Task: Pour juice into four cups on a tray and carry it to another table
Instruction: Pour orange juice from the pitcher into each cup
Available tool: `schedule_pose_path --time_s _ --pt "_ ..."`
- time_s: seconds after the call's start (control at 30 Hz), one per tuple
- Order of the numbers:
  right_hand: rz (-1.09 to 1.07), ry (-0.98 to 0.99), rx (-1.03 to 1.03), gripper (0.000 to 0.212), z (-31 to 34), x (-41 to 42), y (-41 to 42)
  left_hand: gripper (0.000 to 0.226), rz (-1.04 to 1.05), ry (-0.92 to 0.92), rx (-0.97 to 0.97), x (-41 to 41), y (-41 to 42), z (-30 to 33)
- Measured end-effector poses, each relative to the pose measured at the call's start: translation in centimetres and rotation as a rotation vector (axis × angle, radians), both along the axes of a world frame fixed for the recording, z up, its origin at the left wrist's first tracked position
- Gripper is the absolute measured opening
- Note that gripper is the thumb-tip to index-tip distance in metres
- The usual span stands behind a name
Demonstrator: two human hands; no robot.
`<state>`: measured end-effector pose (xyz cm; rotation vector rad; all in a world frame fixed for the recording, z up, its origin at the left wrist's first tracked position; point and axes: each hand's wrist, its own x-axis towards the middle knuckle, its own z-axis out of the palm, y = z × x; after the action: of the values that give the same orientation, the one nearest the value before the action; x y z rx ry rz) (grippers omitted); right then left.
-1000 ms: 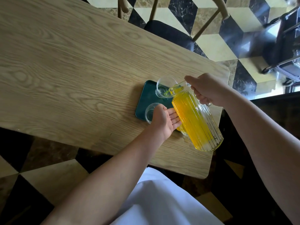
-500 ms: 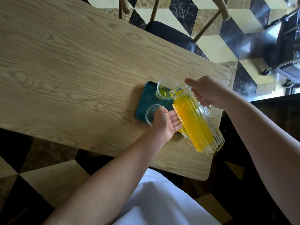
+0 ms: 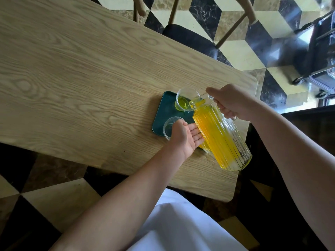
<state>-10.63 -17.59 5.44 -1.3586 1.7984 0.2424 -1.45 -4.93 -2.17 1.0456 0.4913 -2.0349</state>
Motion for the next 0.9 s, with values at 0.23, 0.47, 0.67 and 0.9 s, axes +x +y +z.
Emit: schedule_pose_path --time_s 0.23,0.47,0.67,0.9 --pt "0.015 -0.009 0.004 0.043 -0.06 0.15 -0.08 0.058 0.008 0.005 -0.013 0.03 0.15 0.14" --pt "0.012 -0.014 0.013 0.043 -0.12 0.27 -0.27 0.058 0.022 0.022 -0.007 0.25 0.10 0.21" --pt "0.019 -0.002 0.018 0.043 -0.31 0.31 -0.37 0.058 0.025 0.043 -0.011 0.28 0.17 0.00" --pt "0.018 0.004 0.027 0.042 -0.46 0.39 -0.49 0.058 0.034 0.055 -0.003 0.21 0.23 -0.31"
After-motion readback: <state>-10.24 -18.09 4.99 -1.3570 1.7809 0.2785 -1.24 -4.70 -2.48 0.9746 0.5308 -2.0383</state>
